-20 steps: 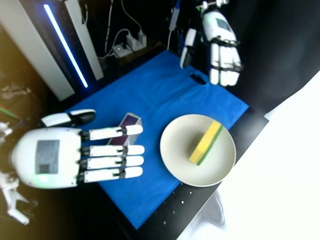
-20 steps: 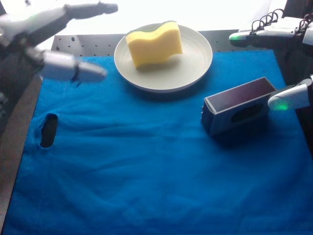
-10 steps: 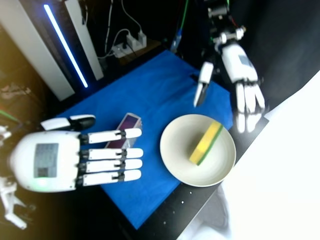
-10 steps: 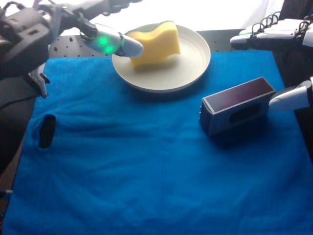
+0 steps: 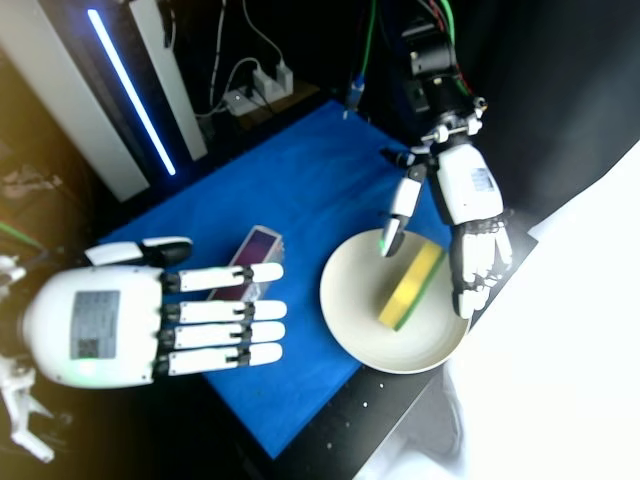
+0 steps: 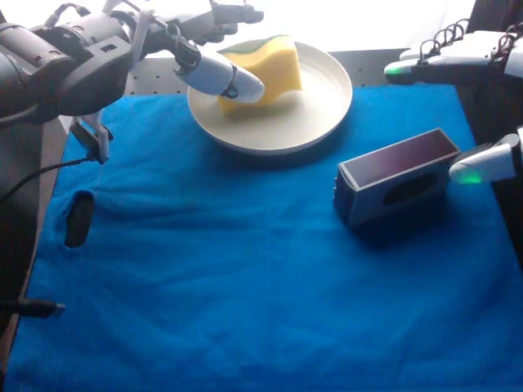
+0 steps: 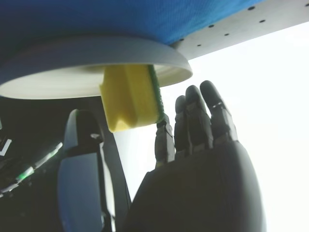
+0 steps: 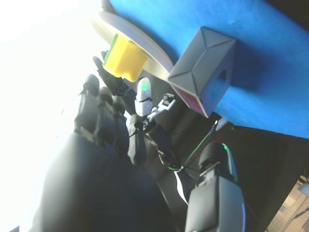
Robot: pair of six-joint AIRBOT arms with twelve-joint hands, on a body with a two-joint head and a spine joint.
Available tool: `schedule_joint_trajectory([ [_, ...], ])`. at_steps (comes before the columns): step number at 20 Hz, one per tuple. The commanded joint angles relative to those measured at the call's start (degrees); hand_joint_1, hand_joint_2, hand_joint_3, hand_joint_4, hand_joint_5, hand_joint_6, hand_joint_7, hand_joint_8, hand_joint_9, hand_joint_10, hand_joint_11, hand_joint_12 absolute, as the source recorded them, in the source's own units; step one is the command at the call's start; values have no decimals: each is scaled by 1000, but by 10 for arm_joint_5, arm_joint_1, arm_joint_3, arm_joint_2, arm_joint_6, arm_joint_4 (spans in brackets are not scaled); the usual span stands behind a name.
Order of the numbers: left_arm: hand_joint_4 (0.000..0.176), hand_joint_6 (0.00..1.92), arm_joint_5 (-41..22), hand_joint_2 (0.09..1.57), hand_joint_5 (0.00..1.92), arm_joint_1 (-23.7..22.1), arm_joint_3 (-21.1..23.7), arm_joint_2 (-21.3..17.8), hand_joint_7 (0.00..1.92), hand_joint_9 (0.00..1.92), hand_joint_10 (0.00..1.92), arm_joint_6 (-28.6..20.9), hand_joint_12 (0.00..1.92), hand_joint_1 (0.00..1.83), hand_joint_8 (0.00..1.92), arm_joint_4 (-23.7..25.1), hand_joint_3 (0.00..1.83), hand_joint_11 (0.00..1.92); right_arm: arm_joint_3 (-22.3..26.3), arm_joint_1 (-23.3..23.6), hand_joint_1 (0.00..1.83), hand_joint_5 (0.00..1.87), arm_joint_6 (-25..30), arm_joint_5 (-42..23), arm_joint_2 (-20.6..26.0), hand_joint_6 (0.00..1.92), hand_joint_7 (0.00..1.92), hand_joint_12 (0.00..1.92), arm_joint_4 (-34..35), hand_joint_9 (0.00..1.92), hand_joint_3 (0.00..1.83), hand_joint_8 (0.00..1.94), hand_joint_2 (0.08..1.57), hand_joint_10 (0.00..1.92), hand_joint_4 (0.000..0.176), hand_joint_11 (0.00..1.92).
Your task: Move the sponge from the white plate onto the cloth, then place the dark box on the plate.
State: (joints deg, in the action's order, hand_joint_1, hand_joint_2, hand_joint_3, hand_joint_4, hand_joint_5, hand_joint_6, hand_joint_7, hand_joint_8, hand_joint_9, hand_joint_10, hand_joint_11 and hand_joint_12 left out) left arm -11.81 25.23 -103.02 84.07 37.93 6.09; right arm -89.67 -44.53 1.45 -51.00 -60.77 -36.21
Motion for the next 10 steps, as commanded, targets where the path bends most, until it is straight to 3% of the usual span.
schedule_joint_trajectory([
  [1, 80, 6, -63, 1017, 434, -10, 0, -2, 502, 550, 28, -2, 1200, 846, 8, -1, 1, 28, -1, 6, 565, 195, 3, -50, 0, 9, 160, 151, 39, 79, 5, 0, 1000, 0, 123, 1],
  [2, 0, 633, -63, 1066, 901, -10, -1, -2, 934, 896, 904, -2, 1242, 1277, 686, -1, 3, 488, -1, 6, 587, 222, 3, -50, 0, 6, 220, 164, 39, 147, 7, 5, 1055, 8, 79, 57],
  [3, 0, 802, -62, 1098, 979, -10, -1, -2, 988, 911, 852, -2, 1272, 1242, 998, -1, 4, 577, -1, 6, 578, 220, 3, -50, 0, 2, 225, 161, 39, 154, 9, 2, 1074, 5, 71, 64],
  [4, 0, 857, -62, 1115, 978, -10, -1, -1, 979, 912, 789, -2, 1318, 1229, 1095, -1, 1, 543, -1, 6, 587, 210, 3, -50, 0, 0, 219, 153, 39, 148, 7, 0, 1077, 2, 79, 55],
  [6, 0, 813, -63, 1111, 1006, -10, 0, -1, 990, 972, 689, -2, 1253, 1234, 1111, -1, 0, 587, -1, 6, 586, 204, 3, -50, 0, 0, 197, 145, 39, 131, 4, 0, 1072, 0, 74, 46],
  [8, 0, 787, -67, 1101, 1020, -10, 1, -2, 1013, 1021, 617, -2, 1223, 1241, 1079, -1, 2, 605, 0, 6, 568, 218, 3, -50, -1, 5, 216, 164, 39, 167, 0, 8, 1059, 14, 79, 102],
  [9, 0, 754, -68, 1096, 1038, -10, 2, -3, 1024, 1044, 585, -2, 1184, 1244, 1065, -1, 0, 648, 0, 6, 551, 217, 3, -50, -1, 4, 215, 156, 39, 159, 0, 6, 1057, 9, 90, 93],
  [10, 0, 787, -72, 1092, 1045, -10, 6, -7, 1021, 1080, 541, -2, 1182, 1237, 1027, -1, 2, 690, 1, 6, 579, 228, 3, -50, -1, 7, 224, 155, 39, 162, 0, 8, 1055, 8, 86, 99],
])
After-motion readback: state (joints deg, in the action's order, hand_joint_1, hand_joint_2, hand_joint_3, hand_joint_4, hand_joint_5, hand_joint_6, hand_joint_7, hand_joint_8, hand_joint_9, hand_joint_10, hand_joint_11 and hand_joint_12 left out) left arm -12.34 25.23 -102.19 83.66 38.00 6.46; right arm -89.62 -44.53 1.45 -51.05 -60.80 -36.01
